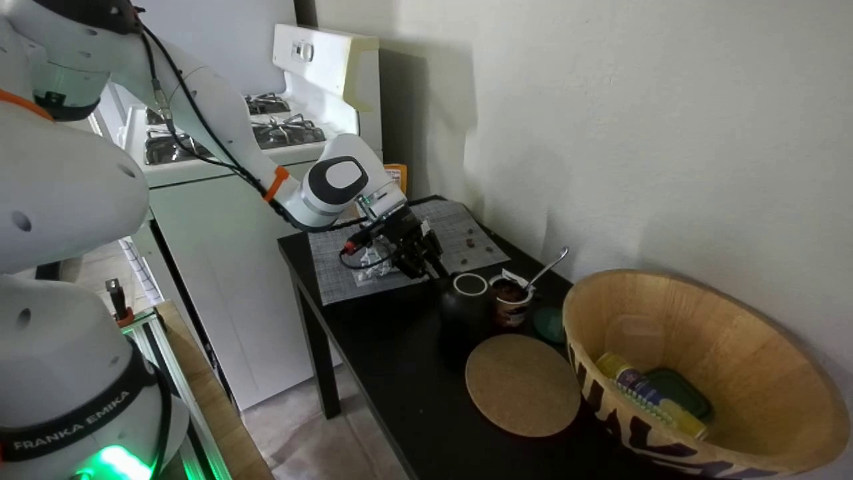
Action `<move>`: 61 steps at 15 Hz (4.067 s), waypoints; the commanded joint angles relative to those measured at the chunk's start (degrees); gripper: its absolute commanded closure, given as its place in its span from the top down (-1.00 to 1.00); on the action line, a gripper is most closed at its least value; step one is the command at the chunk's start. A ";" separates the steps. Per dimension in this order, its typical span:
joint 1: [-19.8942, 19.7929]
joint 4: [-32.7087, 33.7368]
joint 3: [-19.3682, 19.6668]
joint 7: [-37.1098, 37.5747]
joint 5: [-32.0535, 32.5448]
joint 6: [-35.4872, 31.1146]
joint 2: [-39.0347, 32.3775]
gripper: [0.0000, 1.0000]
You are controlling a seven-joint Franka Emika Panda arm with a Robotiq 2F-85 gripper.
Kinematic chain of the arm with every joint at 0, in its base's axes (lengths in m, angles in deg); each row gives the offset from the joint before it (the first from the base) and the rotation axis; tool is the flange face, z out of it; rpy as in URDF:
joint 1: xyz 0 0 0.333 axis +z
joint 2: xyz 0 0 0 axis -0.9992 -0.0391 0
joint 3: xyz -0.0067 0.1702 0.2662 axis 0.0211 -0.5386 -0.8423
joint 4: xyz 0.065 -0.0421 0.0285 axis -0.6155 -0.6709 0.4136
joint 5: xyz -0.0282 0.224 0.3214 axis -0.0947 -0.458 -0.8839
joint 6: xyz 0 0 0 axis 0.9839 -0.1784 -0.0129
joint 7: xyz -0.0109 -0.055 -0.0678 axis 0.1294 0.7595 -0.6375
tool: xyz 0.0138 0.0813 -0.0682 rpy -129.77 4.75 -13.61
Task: Correctly position the mug, which is on the table
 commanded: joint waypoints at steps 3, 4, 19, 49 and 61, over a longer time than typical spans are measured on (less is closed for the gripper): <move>2.10 1.39 2.11 5.71 -1.37 1.14 4.53 0.86; 1.67 1.66 2.31 6.11 -1.39 1.50 4.89 0.97; 0.60 -0.80 2.95 10.21 -2.79 8.65 4.83 1.00; 2.51 0.64 0.82 13.07 -0.98 13.26 11.07 -0.23; 4.18 -1.47 1.37 10.11 -2.87 10.74 6.40 -0.89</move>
